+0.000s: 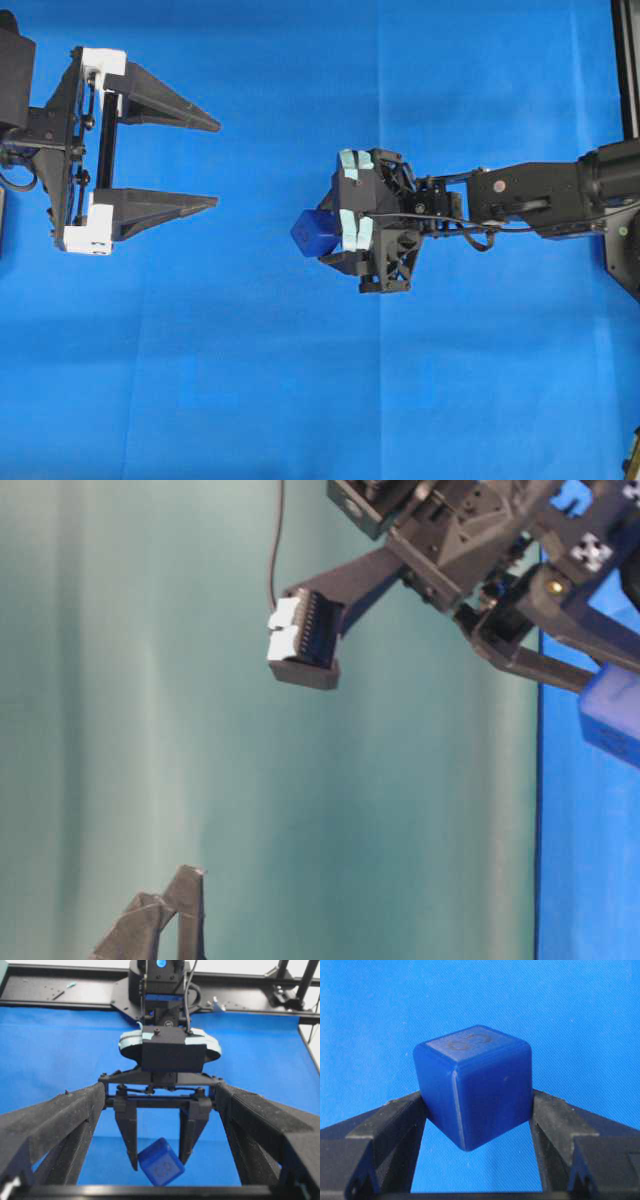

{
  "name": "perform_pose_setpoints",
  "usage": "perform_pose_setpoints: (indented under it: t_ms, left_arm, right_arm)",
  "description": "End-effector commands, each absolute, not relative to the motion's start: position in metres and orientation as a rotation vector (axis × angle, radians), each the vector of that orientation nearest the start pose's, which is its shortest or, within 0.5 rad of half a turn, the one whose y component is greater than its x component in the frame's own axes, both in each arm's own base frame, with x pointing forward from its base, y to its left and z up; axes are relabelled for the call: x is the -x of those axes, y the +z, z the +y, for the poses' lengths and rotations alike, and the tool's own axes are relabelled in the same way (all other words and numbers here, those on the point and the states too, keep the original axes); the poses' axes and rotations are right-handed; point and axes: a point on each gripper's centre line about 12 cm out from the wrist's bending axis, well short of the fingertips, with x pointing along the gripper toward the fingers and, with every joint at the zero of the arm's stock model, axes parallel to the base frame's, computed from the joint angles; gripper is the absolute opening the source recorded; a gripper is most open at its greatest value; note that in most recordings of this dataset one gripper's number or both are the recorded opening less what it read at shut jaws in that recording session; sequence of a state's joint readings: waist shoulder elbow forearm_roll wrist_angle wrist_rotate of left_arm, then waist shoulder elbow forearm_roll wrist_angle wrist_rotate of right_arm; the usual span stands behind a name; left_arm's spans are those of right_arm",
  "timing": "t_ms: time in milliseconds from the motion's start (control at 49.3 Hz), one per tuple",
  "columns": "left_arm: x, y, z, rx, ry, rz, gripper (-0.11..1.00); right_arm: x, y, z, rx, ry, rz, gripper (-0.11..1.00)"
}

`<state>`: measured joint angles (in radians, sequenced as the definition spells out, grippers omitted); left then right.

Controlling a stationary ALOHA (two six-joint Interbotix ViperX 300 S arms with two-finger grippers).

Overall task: Handover the blue block to the right arm after grasping it with the left arm, then place it in the designated position.
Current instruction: 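Rotate the right gripper downward and lower the cube to the table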

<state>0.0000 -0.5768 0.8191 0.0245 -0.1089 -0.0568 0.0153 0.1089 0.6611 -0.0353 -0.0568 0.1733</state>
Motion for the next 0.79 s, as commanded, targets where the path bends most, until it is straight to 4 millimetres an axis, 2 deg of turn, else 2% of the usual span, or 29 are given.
perform_pose_setpoints:
  t_ms: [0,406,771]
  left_arm:
    - [-0.296,0.333,0.0,0.033,-0.001,0.101,0.93]
    - [-0.296,0.333,0.001,0.033,0.002,0.101,0.93]
    - [-0.296,0.333,0.0,0.033,0.0,0.101,0.93]
  right_arm:
    - [-0.406,0.141,0.008,-0.132,-0.028,0.669,0.54]
    - [-0.424,0.117,0.009,-0.131,-0.028,0.703,0.54]
    - [-0.425,0.114,0.01,-0.131,-0.027,0.711,0.54]
